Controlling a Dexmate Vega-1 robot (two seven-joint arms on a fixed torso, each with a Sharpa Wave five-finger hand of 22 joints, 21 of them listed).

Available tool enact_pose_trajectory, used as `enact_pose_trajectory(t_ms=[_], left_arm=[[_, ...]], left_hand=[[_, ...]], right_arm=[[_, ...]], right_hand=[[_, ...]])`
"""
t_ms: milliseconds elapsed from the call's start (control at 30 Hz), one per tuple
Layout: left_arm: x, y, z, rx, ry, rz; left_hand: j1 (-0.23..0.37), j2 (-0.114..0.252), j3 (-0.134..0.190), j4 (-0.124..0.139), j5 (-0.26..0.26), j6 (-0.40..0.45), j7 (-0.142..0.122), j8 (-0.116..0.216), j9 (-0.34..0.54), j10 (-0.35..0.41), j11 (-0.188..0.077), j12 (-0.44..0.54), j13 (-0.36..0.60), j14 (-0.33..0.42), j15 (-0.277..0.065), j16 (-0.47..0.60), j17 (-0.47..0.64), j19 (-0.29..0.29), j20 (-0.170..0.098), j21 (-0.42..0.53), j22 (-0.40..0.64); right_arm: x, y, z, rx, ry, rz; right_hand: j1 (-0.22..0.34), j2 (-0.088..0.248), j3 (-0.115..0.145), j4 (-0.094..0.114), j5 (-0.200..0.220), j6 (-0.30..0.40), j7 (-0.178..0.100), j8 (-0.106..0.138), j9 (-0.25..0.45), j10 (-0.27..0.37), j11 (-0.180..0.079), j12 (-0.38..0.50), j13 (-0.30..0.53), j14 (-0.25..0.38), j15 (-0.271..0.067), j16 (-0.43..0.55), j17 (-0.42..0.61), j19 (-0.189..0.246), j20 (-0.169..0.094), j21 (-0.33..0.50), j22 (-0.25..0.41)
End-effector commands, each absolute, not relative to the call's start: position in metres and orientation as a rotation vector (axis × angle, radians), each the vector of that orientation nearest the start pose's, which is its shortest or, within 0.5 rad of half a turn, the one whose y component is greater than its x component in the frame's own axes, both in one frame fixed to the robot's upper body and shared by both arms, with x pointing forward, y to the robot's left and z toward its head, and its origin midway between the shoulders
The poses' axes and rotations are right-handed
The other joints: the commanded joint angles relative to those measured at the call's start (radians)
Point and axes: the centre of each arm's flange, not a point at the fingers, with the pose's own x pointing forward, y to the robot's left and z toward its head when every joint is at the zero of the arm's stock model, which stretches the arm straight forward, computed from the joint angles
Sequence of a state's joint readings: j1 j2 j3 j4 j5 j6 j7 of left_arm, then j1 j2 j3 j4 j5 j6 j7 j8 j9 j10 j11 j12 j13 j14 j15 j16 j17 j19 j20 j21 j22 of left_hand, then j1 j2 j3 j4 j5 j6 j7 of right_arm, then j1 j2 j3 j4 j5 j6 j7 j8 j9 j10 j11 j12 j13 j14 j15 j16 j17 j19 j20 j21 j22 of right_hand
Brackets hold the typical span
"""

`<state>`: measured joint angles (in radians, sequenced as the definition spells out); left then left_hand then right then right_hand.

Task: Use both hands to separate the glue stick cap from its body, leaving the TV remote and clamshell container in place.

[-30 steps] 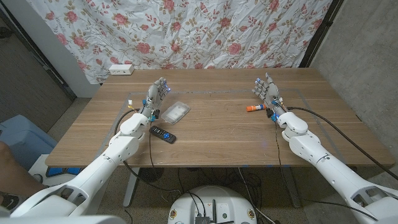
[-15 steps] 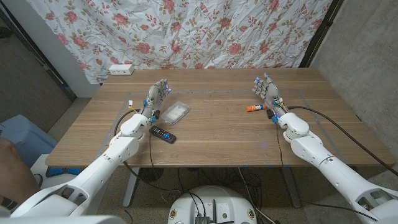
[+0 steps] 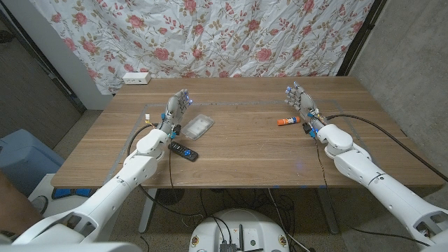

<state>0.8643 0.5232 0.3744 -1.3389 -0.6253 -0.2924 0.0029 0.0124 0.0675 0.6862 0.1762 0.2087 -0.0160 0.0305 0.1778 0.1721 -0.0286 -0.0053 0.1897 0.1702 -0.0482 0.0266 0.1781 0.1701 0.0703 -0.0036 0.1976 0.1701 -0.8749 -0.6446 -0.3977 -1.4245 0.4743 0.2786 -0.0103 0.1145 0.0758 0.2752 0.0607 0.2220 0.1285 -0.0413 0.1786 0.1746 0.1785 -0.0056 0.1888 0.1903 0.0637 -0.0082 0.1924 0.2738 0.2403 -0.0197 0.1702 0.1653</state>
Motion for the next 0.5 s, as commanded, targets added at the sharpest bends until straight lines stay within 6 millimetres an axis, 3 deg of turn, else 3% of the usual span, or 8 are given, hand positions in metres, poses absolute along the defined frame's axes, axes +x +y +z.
enact_pose_trajectory(t_ms=[33,500], left_arm=[[0.641,0.285,-0.026,0.016,-0.581,-0.178],[0.638,0.280,-0.024,0.033,-0.568,-0.143]], left_hand=[[-0.008,0.111,0.003,0.002,-0.001,-0.004,-0.002,0.004,0.003,-0.005,-0.001,0.004,0.002,0.002,-0.002,0.006,0.005,-0.001,-0.004,-0.001,0.002],[-0.008,0.111,0.005,0.001,-0.001,0.003,-0.009,0.006,0.003,0.008,-0.021,0.005,0.001,0.012,-0.024,0.007,0.004,-0.009,-0.007,-0.005,0.002]], right_arm=[[0.622,-0.308,0.000,-0.381,-0.646,0.205],[0.629,-0.318,0.010,-0.662,-0.638,0.208]], right_hand=[[0.001,-0.001,0.002,-0.007,0.005,0.007,-0.007,0.007,0.001,-0.001,0.001,0.002,0.001,0.002,-0.013,0.001,-0.002,-0.011,-0.003,0.001,0.001],[0.008,0.004,0.011,-0.018,0.004,0.016,-0.025,0.009,0.000,-0.007,-0.019,0.000,-0.002,-0.009,-0.028,-0.001,-0.014,-0.035,-0.015,0.003,0.001]])
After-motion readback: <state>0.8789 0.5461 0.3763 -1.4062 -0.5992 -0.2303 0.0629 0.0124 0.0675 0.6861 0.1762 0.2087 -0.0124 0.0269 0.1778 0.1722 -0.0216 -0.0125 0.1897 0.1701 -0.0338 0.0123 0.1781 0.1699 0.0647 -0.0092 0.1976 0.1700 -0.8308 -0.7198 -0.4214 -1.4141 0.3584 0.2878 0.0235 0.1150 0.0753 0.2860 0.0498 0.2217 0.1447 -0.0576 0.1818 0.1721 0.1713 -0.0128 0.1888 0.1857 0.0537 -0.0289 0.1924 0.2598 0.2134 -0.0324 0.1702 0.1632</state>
